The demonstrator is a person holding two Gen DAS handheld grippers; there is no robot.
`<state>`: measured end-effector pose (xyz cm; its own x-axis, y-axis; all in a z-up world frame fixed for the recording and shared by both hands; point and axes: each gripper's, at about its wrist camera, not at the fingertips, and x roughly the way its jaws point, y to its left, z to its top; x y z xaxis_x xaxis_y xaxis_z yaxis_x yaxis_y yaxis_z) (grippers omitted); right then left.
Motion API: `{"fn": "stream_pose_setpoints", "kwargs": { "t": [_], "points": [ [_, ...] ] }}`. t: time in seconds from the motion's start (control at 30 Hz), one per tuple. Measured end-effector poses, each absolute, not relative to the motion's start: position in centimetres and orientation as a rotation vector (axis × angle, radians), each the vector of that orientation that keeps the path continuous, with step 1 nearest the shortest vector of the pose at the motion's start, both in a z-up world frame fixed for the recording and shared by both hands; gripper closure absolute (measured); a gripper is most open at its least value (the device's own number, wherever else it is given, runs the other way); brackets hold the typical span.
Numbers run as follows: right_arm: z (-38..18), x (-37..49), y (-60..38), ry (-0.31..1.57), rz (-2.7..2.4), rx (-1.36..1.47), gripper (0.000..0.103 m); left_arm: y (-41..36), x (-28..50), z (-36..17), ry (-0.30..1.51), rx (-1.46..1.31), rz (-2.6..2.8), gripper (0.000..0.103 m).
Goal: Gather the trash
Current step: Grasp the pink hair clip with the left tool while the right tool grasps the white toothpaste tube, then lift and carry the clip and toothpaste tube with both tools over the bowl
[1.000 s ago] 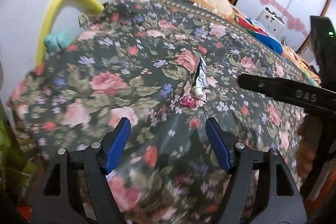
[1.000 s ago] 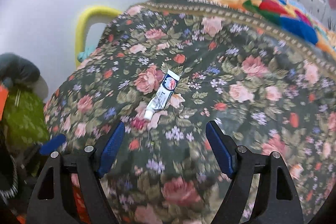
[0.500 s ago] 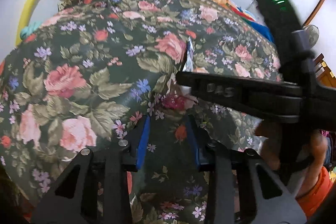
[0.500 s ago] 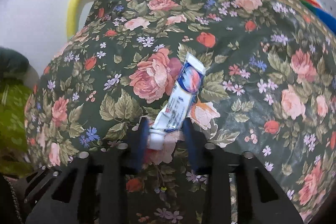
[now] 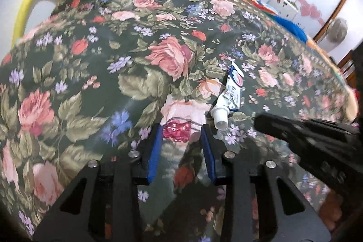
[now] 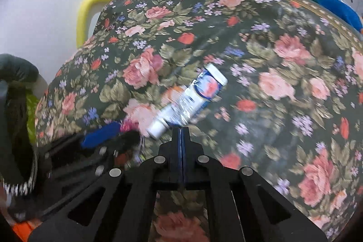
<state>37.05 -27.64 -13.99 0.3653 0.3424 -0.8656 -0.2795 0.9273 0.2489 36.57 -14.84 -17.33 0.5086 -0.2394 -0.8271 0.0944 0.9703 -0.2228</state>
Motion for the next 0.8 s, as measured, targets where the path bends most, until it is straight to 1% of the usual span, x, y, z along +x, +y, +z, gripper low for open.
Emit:
{"fn": "stream_pose_setpoints", "kwargs": {
  "t": [0.03, 0.2, 0.27, 0.33, 0.37, 0.4, 0.57, 0.7, 0.77, 0.8],
  "points": [
    [-14.0, 36.7, -27.9, 1.129, 0.401, 0.058, 0.102, -15.2, 36.6, -17.4, 1.016, -0.127, -0.193, 0.078],
    [-13.7, 36.5, -28.8, 1.145, 0.414, 0.100, 0.101, -14.8, 36.4, -17.1, 1.023, -0.142, -0.178, 0.078],
    [-13.4, 36.9, -29.2, 1.161, 0.437, 0.160, 0.094, -14.6, 35.9, -16.9, 1.016, -0.151, -0.162, 0.079],
    [-13.3, 37.5, -29.1, 1.166, 0.437, 0.193, 0.065, -14.0, 34.9, -16.2, 0.990, -0.157, -0.146, 0.079],
    [-13.1, 37.7, -28.8, 1.147, 0.434, 0.198, 0.061, -13.6, 34.4, -15.8, 0.977, -0.160, -0.140, 0.079],
    [-13.0, 37.8, -28.4, 1.135, 0.435, 0.193, 0.059, -13.2, 33.9, -15.3, 0.964, -0.164, -0.136, 0.079],
    [-14.1, 39.2, -25.5, 1.142, 0.368, 0.180, 0.059, -11.1, 31.7, -12.8, 0.887, -0.168, -0.087, 0.079],
    [-15.6, 39.5, -23.5, 1.159, 0.271, 0.132, 0.059, -10.0, 30.7, -11.7, 0.869, -0.165, -0.069, 0.079],
    [-15.6, 38.9, -22.9, 1.131, 0.228, 0.085, 0.067, -9.6, 30.3, -11.5, 0.864, -0.168, -0.062, 0.079],
    [-15.6, 38.7, -22.8, 1.126, 0.227, 0.073, 0.079, -9.3, 30.1, -11.4, 0.864, -0.171, -0.064, 0.079]
  ]
}}
